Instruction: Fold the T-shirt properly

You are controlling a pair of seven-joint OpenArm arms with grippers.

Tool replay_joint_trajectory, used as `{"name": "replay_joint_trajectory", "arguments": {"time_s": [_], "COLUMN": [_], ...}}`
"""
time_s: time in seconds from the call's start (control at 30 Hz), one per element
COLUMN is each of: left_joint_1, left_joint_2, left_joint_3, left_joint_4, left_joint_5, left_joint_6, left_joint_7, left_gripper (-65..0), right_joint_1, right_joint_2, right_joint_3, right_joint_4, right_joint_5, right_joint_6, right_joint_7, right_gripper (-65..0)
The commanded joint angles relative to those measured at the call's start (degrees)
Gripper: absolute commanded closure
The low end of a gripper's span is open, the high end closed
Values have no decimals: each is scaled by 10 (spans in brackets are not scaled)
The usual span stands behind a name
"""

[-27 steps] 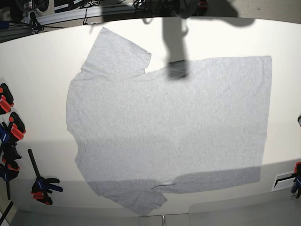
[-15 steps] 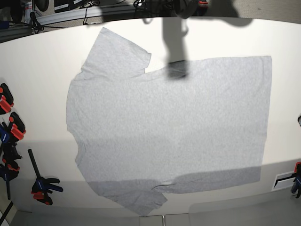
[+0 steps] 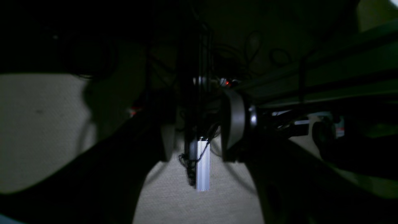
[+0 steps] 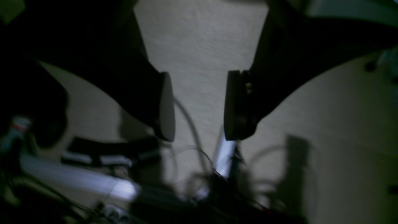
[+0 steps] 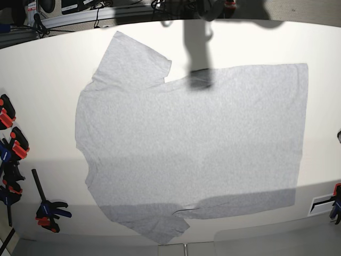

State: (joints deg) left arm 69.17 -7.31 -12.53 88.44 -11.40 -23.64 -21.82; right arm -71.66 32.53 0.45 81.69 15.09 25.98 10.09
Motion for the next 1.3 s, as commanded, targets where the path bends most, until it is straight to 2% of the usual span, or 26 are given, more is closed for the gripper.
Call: {"name": "replay_joint_trajectory", "arguments": {"time_s": [0.0,0.13,0.3,0.47,0.63,0.93,1.07,1.27], "left_joint_1": [18,23,23,23,23,17,-19,-112], "left_joint_2": [-2,-2,-2,-2,-2,-2,-2,-2], "left_joint_3": [-3,-14,-73,-142,-172,-174,-174,-174], "left_joint_4": [15,48,89,146,216,366,402,405], "left_joint_5": [-20,-72,-74,-94,-114,-112,-112,-112], "left_joint_6": [-2,-4,-4,-4,-4,-4,-4,-4], "left_joint_7": [4,75,86,86,90,260,312,333], "left_gripper": [-219,-219,-219,-219,-219,-219,-219,-219], "right_joint_1": [-20,-33,-33,-33,-16,61,106,170], "right_joint_2": [3,3,3,3,3,3,3,3], "right_joint_3": [15,64,106,137,172,190,190,185], "right_joint_4": [19,75,126,187,252,340,367,383], "right_joint_5": [5,5,5,5,5,1,-32,-132], "right_joint_6": [27,83,116,122,140,140,140,140], "right_joint_7": [10,10,10,11,10,10,-40,-136], "right_gripper": [-250,-250,-250,-250,-250,-250,-250,-250]}}
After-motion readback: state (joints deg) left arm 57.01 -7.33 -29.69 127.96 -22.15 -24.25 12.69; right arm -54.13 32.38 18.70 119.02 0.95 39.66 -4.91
